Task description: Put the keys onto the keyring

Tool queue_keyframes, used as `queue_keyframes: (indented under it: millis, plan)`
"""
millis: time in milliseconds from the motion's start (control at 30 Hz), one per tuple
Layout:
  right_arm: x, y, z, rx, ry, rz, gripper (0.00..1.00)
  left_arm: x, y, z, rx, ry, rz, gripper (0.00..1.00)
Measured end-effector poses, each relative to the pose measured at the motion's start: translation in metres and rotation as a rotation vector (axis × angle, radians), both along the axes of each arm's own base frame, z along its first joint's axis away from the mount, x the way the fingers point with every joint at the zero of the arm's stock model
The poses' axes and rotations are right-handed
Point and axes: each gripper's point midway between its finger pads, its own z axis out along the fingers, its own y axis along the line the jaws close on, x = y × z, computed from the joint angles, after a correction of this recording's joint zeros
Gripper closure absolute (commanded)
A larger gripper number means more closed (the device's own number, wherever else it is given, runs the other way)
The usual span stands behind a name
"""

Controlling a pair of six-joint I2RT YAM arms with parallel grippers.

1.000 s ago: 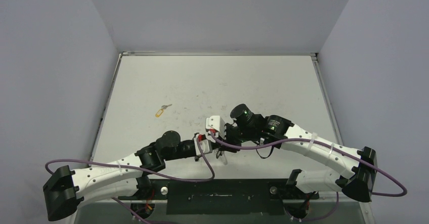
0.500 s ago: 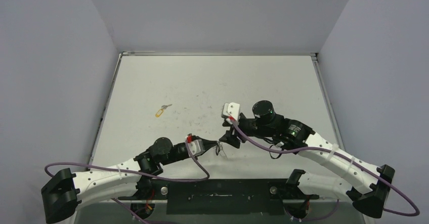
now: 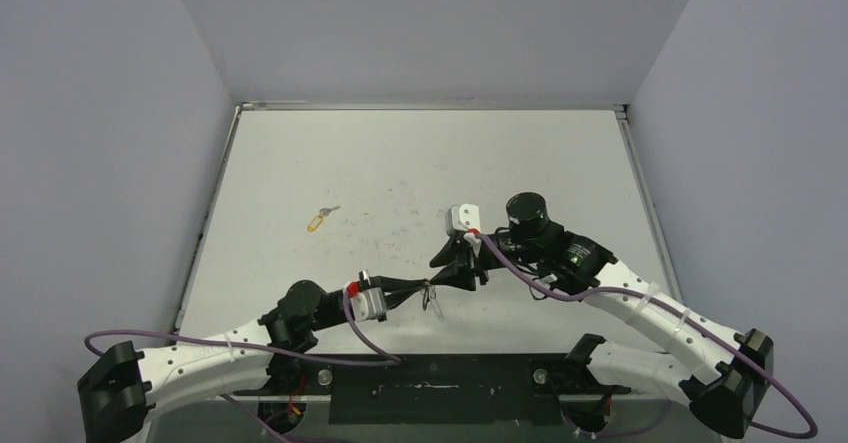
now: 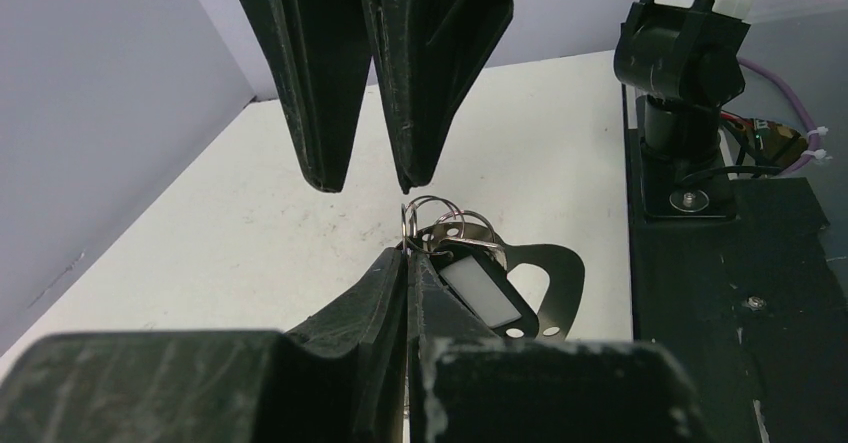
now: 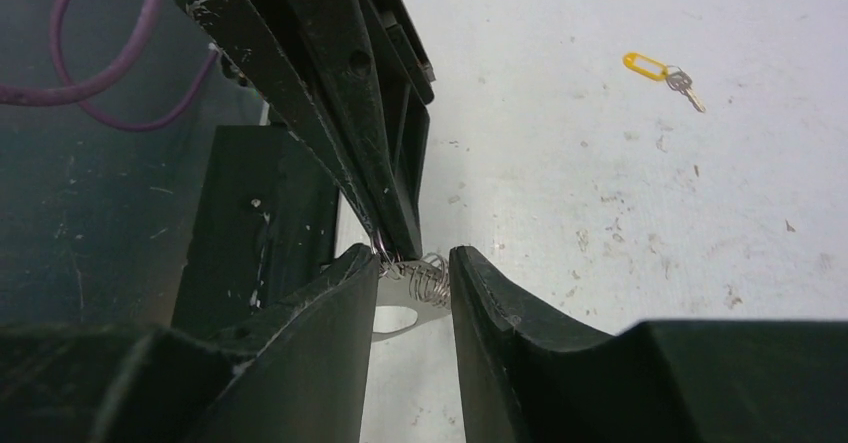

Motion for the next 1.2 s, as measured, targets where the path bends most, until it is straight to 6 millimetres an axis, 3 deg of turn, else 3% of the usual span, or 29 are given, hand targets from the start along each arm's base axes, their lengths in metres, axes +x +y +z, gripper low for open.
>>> queue_keyframes:
  millis: [67,267,500,800,1000,1200]
  plan:
    - [-0.002,0.004,0.001,0.015,0.004,0.028,0.75,-0.001,0.0,0.002,-0.006,-0.005,-0.004,1.0]
    - [-0.005,0.011,-0.003,0.024,0.037,0.073,0.75,-0.003,0.001,0.003,-0.006,-0.009,-0.011,1.0]
    - [-0.007,0.012,-0.007,0.013,0.055,0.084,0.51,-0.004,0.002,0.0,0.005,-0.009,-0.017,1.0]
    - [-0.009,0.008,0.001,0.032,0.061,0.059,0.48,-0.005,0.002,0.001,0.005,-0.017,-0.019,1.0]
    - [-0.018,0.014,-0.003,0.012,0.066,0.06,0.57,-0.005,0.002,0.001,0.006,-0.021,-0.019,1.0]
    - [-0.017,0.012,-0.017,-0.044,0.068,0.036,0.86,-0.005,0.002,0.001,0.006,-0.021,-0.018,1.0]
